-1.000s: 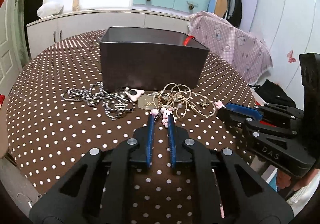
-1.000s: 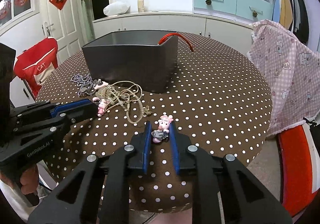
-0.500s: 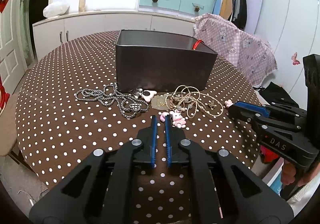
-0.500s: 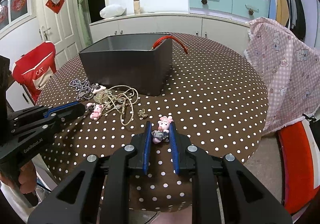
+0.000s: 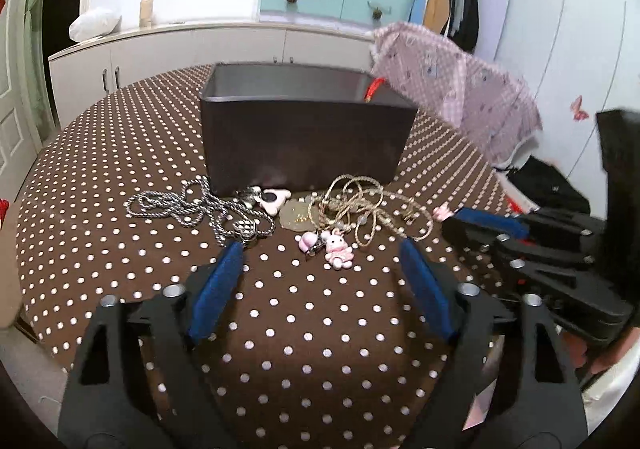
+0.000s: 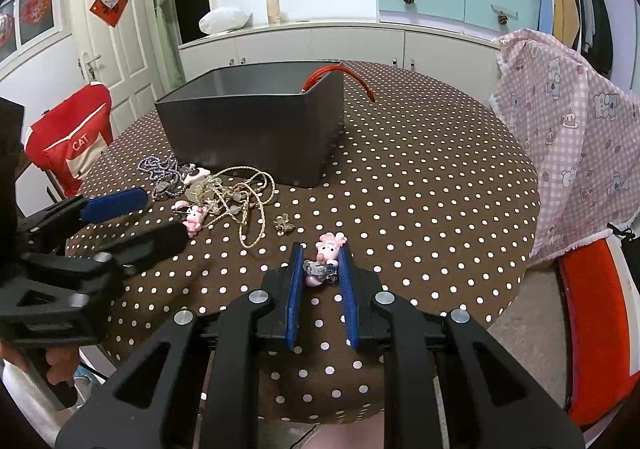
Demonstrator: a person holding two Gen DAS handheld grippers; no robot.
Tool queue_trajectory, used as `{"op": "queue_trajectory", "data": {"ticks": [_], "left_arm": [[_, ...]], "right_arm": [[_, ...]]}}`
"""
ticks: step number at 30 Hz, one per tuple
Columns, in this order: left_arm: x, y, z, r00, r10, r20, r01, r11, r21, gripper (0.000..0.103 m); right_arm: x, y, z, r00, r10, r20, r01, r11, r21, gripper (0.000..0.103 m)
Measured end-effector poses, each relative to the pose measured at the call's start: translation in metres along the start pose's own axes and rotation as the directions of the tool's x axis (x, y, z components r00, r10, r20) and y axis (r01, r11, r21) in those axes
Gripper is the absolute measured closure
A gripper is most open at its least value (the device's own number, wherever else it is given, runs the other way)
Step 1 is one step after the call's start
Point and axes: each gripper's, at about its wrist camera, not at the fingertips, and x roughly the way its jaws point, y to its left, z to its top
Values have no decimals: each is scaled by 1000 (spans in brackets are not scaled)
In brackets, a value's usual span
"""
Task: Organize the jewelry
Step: 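Lift both pink charms off the table with the left and right grippers, then lower both pink charms into the gray box and open both grippers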
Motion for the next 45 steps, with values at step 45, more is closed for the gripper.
{"op": "queue_trajectory", "data": {"ticks": [45], "left_arm": [[-38, 5, 44, 973, 107, 206, -112, 994, 16, 89]], "right_arm": [[-28, 19, 56, 985, 8, 172, 6, 997, -82, 87]]}}
